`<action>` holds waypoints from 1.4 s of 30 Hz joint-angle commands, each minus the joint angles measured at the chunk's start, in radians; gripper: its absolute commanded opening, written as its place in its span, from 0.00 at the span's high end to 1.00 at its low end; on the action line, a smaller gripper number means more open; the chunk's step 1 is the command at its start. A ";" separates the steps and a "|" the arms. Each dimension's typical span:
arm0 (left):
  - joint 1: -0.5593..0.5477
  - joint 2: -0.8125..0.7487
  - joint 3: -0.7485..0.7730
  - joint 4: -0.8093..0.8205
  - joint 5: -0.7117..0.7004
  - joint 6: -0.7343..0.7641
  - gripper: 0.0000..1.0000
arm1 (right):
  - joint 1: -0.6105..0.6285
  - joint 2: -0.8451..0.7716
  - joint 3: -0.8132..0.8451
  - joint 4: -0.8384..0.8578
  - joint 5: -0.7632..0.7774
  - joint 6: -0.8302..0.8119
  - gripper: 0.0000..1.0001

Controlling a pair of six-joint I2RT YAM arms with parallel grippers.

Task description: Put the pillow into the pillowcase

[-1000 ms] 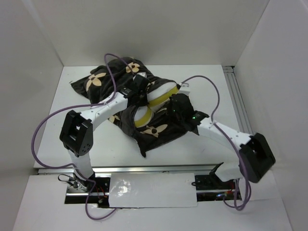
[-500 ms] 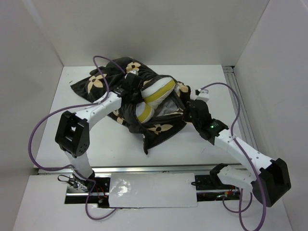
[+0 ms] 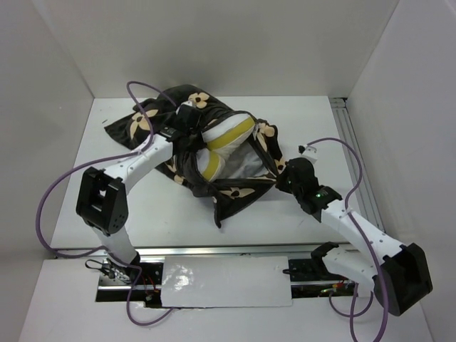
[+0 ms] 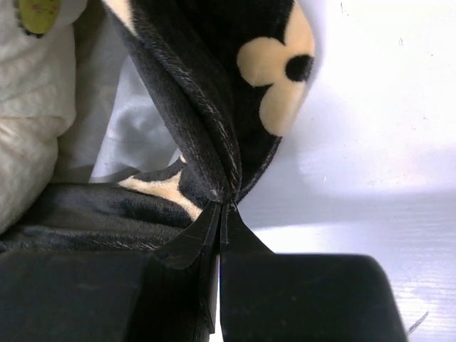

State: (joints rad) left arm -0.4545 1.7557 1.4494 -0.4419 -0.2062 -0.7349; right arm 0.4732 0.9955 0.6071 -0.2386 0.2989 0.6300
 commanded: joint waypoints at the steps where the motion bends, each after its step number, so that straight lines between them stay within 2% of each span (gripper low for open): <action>1: 0.088 -0.062 -0.038 -0.034 -0.245 0.092 1.00 | -0.054 -0.028 -0.013 -0.092 0.184 -0.041 1.00; 5: 0.013 -0.107 -0.116 0.098 -0.199 0.222 1.00 | -0.064 0.008 0.067 0.120 0.209 -0.041 1.00; 8: -0.019 -0.142 -0.202 0.213 -0.057 0.335 1.00 | -0.064 0.140 0.187 0.261 0.288 -0.085 1.00; 9: -0.019 -0.174 -0.228 0.242 0.056 0.366 1.00 | -0.064 0.184 0.222 0.289 0.321 -0.102 1.00; 10: -0.019 -0.194 -0.280 0.270 0.103 0.390 1.00 | -0.077 0.269 0.259 0.312 0.388 -0.118 1.00; 12: -0.032 -0.229 -0.329 0.322 0.201 0.440 1.00 | -0.126 0.348 0.380 0.373 0.404 -0.168 1.00; 15: -0.072 -0.254 -0.359 0.316 0.202 0.486 1.00 | -0.218 0.489 0.547 0.427 0.277 -0.182 1.00; 19: -0.127 -0.216 -0.348 0.292 0.202 0.535 1.00 | -0.263 0.658 0.742 0.427 0.217 -0.164 1.00; 20: -0.136 -0.202 -0.348 0.292 0.202 0.535 1.00 | -0.263 0.675 0.753 0.444 0.128 -0.164 1.00; 23: -0.164 -0.118 -0.285 0.257 0.223 0.546 1.00 | -0.275 0.674 0.721 0.602 -0.088 -0.164 1.00; 26: -0.173 0.043 -0.152 0.192 0.238 0.534 1.00 | -0.275 0.649 0.712 0.660 -0.187 -0.173 1.00; 27: -0.173 0.089 -0.109 0.121 0.219 0.517 1.00 | -0.275 0.634 0.726 0.660 -0.226 -0.173 1.00; 28: -0.173 0.182 -0.013 0.077 0.164 0.479 1.00 | -0.275 0.615 0.726 0.650 -0.248 -0.173 1.00; 31: -0.164 0.281 0.139 -0.064 0.108 0.416 0.99 | -0.275 0.580 0.726 0.607 -0.273 -0.193 1.00; 33: -0.151 0.294 0.151 -0.073 0.108 0.407 0.96 | -0.275 0.562 0.726 0.570 -0.244 -0.193 1.00; 35: -0.132 0.266 0.109 -0.064 0.108 0.407 0.89 | -0.275 0.519 0.691 0.553 -0.205 -0.203 1.00; 37: -0.119 0.219 0.057 -0.049 0.099 0.407 0.73 | -0.289 0.468 0.659 0.529 -0.195 -0.204 1.00; 38: -0.109 0.202 0.045 -0.049 0.099 0.407 0.47 | -0.300 0.451 0.630 0.516 -0.185 -0.213 1.00; 40: -0.108 0.150 0.033 -0.049 0.114 0.407 0.14 | -0.300 0.407 0.583 0.525 -0.204 -0.225 1.00; 41: -0.108 0.130 0.045 -0.049 0.128 0.416 0.02 | -0.300 0.397 0.544 0.525 -0.217 -0.225 1.00; 42: -0.108 0.108 0.060 -0.049 0.163 0.430 0.00 | -0.300 0.397 0.531 0.525 -0.227 -0.225 1.00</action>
State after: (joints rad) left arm -0.5823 1.8912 1.5368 -0.2790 -0.0425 -0.3450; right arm 0.2150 1.5032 1.1351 0.0895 0.0166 0.4355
